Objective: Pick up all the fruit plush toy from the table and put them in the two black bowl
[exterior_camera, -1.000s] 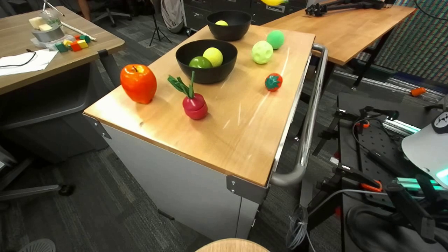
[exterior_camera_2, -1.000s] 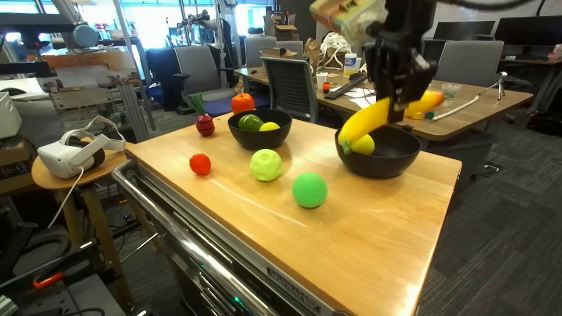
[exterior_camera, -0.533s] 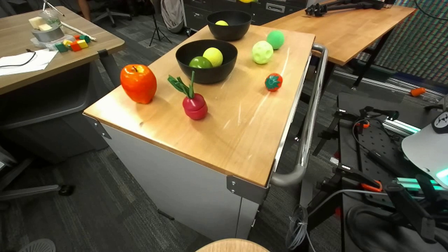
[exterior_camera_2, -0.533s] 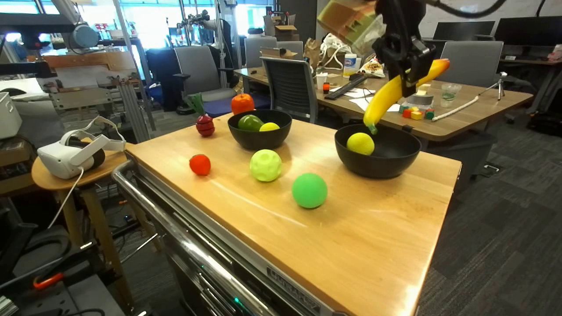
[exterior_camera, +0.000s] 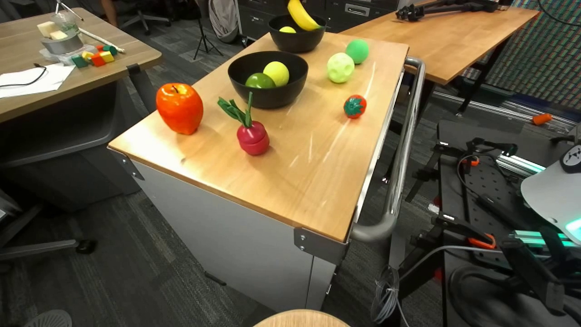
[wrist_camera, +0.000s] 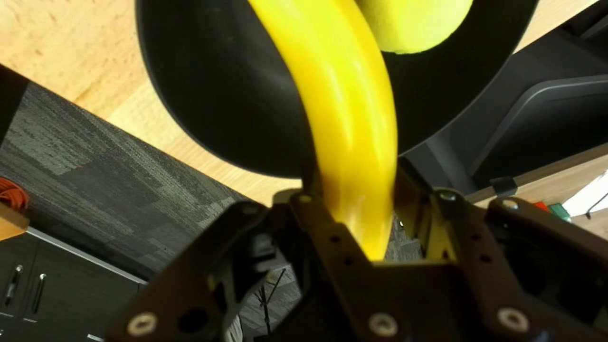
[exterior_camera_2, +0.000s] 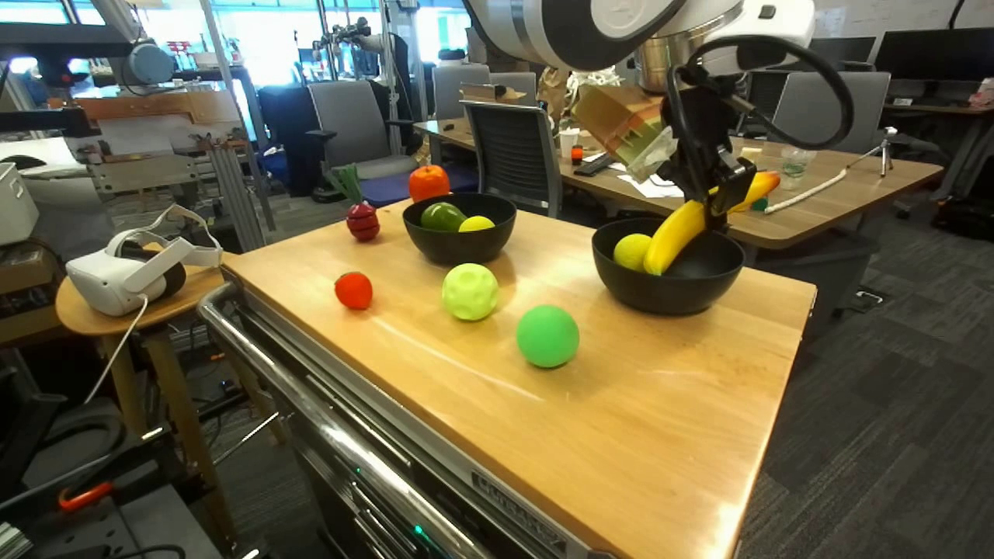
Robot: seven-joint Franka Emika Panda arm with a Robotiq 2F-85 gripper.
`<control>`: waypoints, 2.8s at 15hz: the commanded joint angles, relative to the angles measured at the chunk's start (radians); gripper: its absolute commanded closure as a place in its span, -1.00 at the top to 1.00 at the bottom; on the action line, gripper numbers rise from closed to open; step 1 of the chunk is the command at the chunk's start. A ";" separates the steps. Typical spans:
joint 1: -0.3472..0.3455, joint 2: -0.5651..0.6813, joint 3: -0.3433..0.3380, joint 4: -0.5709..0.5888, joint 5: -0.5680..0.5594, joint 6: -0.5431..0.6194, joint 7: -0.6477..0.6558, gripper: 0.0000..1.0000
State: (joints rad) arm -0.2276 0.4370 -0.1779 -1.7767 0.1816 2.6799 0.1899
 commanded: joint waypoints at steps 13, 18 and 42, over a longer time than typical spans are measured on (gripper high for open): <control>-0.048 -0.506 -0.106 -0.374 0.096 -0.631 0.118 1.00; -0.073 -0.561 -0.135 -0.580 0.279 -0.558 0.040 1.00; -0.036 -0.237 -0.066 -0.351 0.111 -0.411 0.094 1.00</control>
State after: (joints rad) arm -0.2699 0.1617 -0.2472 -2.1697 0.2734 2.2690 0.2684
